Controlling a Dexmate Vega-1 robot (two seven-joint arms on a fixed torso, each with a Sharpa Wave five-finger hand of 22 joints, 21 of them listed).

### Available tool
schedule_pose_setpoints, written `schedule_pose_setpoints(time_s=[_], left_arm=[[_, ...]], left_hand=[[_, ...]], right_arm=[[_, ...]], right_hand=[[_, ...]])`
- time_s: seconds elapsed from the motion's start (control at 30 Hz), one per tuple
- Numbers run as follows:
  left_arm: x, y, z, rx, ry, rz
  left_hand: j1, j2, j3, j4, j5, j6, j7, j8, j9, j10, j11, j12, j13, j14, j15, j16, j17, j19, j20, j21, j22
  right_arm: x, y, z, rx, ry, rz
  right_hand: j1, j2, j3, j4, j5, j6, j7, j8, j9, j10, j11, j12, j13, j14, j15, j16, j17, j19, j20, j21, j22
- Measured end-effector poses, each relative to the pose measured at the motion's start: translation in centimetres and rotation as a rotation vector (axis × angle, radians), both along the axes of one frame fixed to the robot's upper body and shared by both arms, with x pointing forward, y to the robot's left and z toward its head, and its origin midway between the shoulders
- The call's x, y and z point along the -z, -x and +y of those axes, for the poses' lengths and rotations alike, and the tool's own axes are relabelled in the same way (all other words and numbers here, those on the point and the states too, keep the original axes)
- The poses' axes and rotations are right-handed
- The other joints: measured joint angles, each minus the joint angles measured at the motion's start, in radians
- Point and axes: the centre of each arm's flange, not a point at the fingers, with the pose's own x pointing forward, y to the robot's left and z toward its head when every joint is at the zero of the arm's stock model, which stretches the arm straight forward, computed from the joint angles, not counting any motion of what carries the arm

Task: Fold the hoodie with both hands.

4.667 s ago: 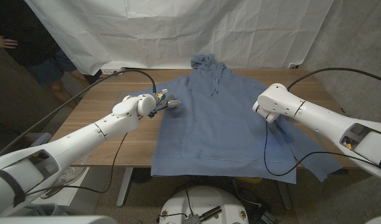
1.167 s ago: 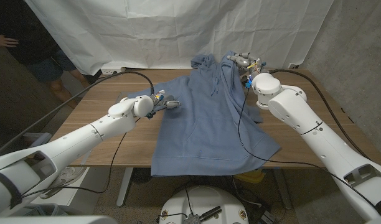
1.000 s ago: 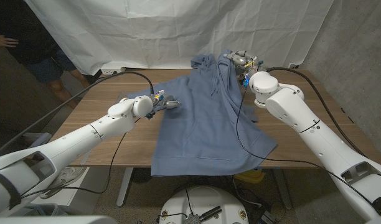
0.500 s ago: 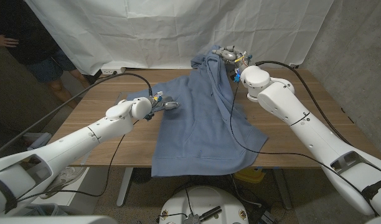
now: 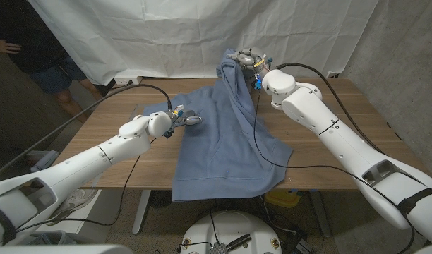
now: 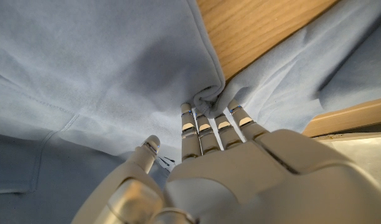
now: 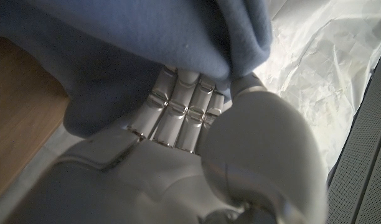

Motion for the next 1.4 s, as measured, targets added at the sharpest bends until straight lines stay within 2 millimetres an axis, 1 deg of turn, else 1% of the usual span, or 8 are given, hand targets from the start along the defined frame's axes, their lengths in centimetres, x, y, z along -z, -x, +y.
schedule_pose_setpoints(time_s=[0.37,0.6,0.77,0.87,0.9,1.03,1.07,1.4], left_arm=[[0.2,0.1,0.0,-0.003,0.006,-0.002],[0.3,0.2,-0.1,-0.003,0.008,-0.002],[0.4,0.2,-0.1,-0.005,0.012,-0.004],[0.5,0.2,-0.1,-0.004,0.012,-0.003],[0.5,0.2,-0.1,-0.003,0.012,-0.003],[0.5,0.3,-0.1,-0.005,0.015,-0.004],[0.5,0.3,-0.1,-0.008,0.017,-0.004],[0.6,0.5,-0.1,-0.012,0.018,-0.004]], left_hand=[[0.0,0.0,0.0,0.0,0.0,-0.021,0.0,-0.002,0.0,-0.009,-0.002,-0.005,0.0,0.0,0.0,0.0,0.0,0.0,0.0,0.0,0.0],[0.0,0.0,0.0,0.0,0.0,-0.031,-0.001,-0.002,0.0,-0.012,-0.002,-0.005,0.0,-0.003,0.004,0.0,0.0,0.0,0.0,0.0,0.0],[0.0,0.0,0.0,0.0,0.0,-0.036,-0.007,-0.002,0.0,-0.016,-0.005,-0.005,-0.001,-0.003,0.004,0.0,0.0,0.0,0.0,0.0,0.0],[0.0,0.0,0.0,0.0,0.0,-0.037,-0.007,-0.002,0.0,-0.018,-0.004,-0.005,-0.001,-0.003,0.004,0.0,0.0,0.0,0.0,0.0,0.0],[0.0,0.0,0.0,0.0,0.0,-0.038,-0.008,-0.002,0.0,-0.018,-0.004,-0.005,-0.001,-0.003,0.004,0.0,0.0,0.0,0.0,0.0,0.0],[0.0,0.0,0.0,0.0,0.0,-0.041,-0.005,-0.002,-0.001,-0.019,-0.005,-0.005,-0.001,-0.003,0.004,0.0,-0.001,0.0,0.0,0.0,0.0],[0.0,0.0,0.0,0.0,0.0,-0.041,-0.005,-0.004,-0.001,-0.019,-0.005,-0.005,-0.001,-0.003,0.004,0.0,-0.001,0.0,0.0,0.0,0.0],[0.0,0.0,0.0,0.0,0.0,-0.045,-0.009,-0.005,0.001,-0.019,-0.005,-0.005,0.0,-0.003,0.004,0.0,0.002,0.0,0.0,-0.006,0.0]], right_arm=[[-0.9,-0.5,2.8,-0.061,0.054,-0.006],[-1.1,-0.5,3.9,-0.097,0.081,-0.01],[-1.1,-1.0,5.3,-0.12,0.099,-0.001],[-1.0,-1.1,5.8,-0.132,0.115,0.002],[-0.8,-1.7,6.8,-0.136,0.13,0.016],[-0.7,-1.7,6.9,-0.145,0.144,0.018],[-0.3,-2.3,7.9,-0.149,0.16,0.036],[1.0,-3.6,10.0,-0.171,0.211,0.071]], right_hand=[[0.0,0.0,0.0,0.0,0.0,0.0,0.0,-0.003,0.011,0.0,0.0,0.0,0.0,0.0,0.0,-0.007,0.0,-0.003,0.0,0.011,-0.007],[0.001,-0.001,0.0,0.0,-0.001,0.0,0.0,-0.005,0.011,0.0,0.0,0.0,0.0,0.0,0.0,-0.007,0.0,-0.005,-0.002,0.021,-0.01],[0.001,-0.001,0.0,0.0,-0.004,0.0,0.0,-0.006,0.011,0.0,0.0,0.0,0.0,0.0,0.0,-0.012,0.004,-0.007,-0.003,0.026,-0.012],[0.001,-0.001,0.0,0.0,-0.004,0.0,0.0,-0.006,0.011,0.0,0.0,0.0,0.0,0.001,0.001,-0.015,0.004,-0.01,0.0,0.033,-0.014],[0.001,-0.001,-0.003,0.003,-0.004,0.0,0.0,-0.008,0.011,0.0,0.0,0.0,0.0,0.001,0.001,-0.015,0.004,-0.01,0.0,0.034,-0.016],[0.012,0.004,-0.004,0.004,-0.005,0.0,0.0,-0.007,0.011,0.0,0.0,0.0,0.0,0.001,0.001,-0.015,0.004,-0.01,0.0,0.034,-0.017],[0.012,0.004,-0.004,0.004,-0.004,0.0,0.0,-0.007,0.011,0.0,0.0,0.0,0.0,0.002,0.002,-0.015,0.004,-0.01,0.0,0.036,-0.017],[0.012,0.004,-0.006,0.005,0.001,0.0,0.0,-0.007,0.01,0.0,0.0,0.0,0.0,0.002,0.002,-0.023,0.002,-0.019,-0.002,0.052,-0.026]])
